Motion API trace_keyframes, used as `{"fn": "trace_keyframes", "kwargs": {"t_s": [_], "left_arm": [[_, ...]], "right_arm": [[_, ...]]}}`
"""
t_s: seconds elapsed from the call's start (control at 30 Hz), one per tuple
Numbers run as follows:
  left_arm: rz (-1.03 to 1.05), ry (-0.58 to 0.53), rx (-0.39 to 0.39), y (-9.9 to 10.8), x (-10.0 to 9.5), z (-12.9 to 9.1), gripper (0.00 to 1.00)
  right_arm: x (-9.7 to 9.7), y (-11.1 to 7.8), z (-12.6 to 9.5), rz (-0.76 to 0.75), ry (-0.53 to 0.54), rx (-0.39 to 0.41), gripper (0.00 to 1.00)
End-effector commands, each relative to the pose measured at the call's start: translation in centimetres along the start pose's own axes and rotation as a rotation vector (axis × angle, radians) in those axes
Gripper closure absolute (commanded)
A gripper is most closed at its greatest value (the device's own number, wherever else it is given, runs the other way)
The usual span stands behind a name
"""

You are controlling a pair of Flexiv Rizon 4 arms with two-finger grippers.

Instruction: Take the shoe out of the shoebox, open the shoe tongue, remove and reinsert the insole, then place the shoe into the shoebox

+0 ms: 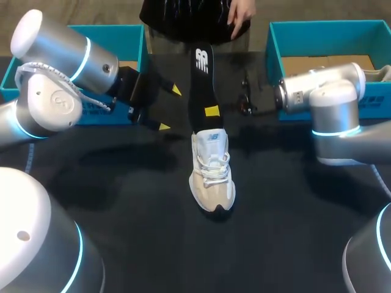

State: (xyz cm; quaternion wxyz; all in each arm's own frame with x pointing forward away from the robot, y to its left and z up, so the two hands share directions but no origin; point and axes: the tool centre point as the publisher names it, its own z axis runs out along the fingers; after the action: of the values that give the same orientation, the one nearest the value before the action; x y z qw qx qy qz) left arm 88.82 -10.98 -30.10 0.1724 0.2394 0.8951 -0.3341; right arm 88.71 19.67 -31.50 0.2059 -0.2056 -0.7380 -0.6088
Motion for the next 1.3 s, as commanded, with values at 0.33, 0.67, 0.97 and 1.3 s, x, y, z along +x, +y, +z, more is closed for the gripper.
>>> {"fn": "trace_keyframes", "kwargs": {"t_s": [0.33,0.67,0.97,1.3], "left_arm": [[0.000,0.002,0.001,0.1,0.0,-0.2,0.00],[0.006,0.016,0.000,-0.1,0.0,-0.1,0.00],[0.008,0.019,-0.002,-0.2,0.2,-0.1,0.00],[0.010,0.016,0.006,-0.2,0.2,0.0,0.00]], "right_arm": [[0.2,-1.7,0.1,0.037,0.005,0.007,1.00],[0.7,-3.0,0.0,0.064,0.011,0.014,1.00],[1.4,-3.9,0.2,0.092,0.018,0.017,1.00],[1.8,-4.4,0.1,0.116,0.014,0.018,1.00]]}}
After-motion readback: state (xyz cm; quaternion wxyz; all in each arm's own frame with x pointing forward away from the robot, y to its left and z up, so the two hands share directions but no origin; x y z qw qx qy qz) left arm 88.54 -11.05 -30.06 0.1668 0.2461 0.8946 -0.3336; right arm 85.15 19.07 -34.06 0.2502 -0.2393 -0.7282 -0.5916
